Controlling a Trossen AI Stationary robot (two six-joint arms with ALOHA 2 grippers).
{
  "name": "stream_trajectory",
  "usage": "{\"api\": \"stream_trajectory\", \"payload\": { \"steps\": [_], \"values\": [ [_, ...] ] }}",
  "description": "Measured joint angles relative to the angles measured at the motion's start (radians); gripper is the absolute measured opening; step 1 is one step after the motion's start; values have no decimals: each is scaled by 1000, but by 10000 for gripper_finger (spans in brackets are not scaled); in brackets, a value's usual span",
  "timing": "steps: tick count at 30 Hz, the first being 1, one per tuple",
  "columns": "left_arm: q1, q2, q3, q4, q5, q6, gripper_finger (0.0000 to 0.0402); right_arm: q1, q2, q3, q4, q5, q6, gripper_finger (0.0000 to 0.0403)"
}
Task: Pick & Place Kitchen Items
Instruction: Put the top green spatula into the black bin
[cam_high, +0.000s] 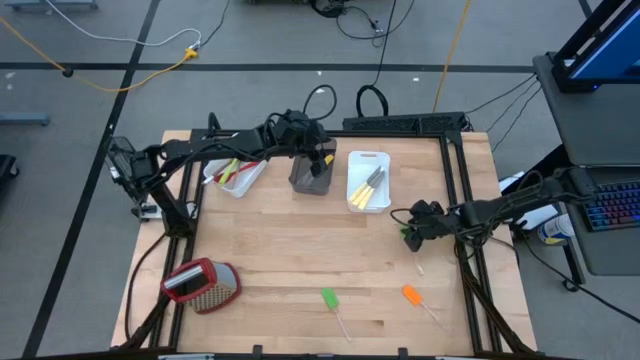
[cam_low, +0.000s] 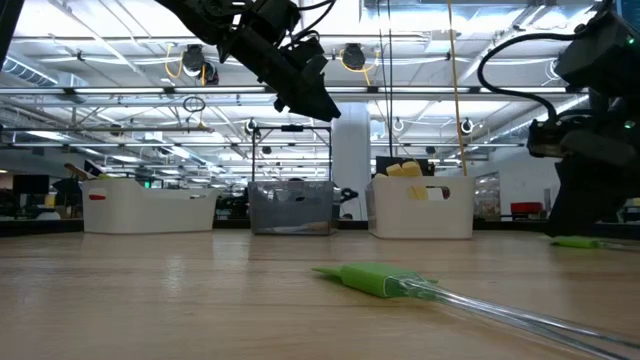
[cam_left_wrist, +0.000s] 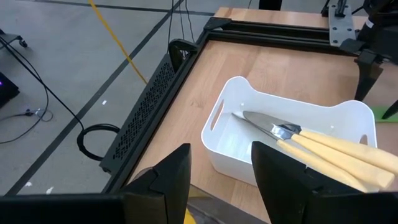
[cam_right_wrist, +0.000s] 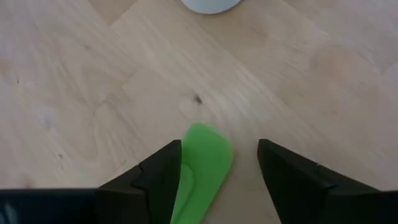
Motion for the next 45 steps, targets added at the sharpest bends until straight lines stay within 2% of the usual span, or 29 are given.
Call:
{"api": "stream_trajectory", "payload": {
  "steps": [8, 12, 18, 23, 31, 39, 45],
  "values": [
    [-2, 0, 0, -2, 0, 1, 172, 16, 83, 1, 53, 6, 16, 192],
    [-2, 0, 0, -2, 0, 2, 172, 33, 154, 1, 44, 5, 6, 166],
    [-2, 0, 0, -3, 1, 2, 172, 45, 238, 1, 43, -7, 32, 85],
    [-2, 0, 0, -3, 1, 2, 172, 46, 257, 0, 55, -16, 34, 11],
    [-2, 0, 0, -3, 1, 1, 172, 47, 246, 2, 83, -19, -32, 3],
    [-2, 0, 0, -3, 1, -15, 172, 45, 180, 91, 58, -17, -153, 2],
    [-5, 0, 0, -3, 2, -22, 172, 48, 154, 131, 42, -39, -155, 20]
  ]
}}
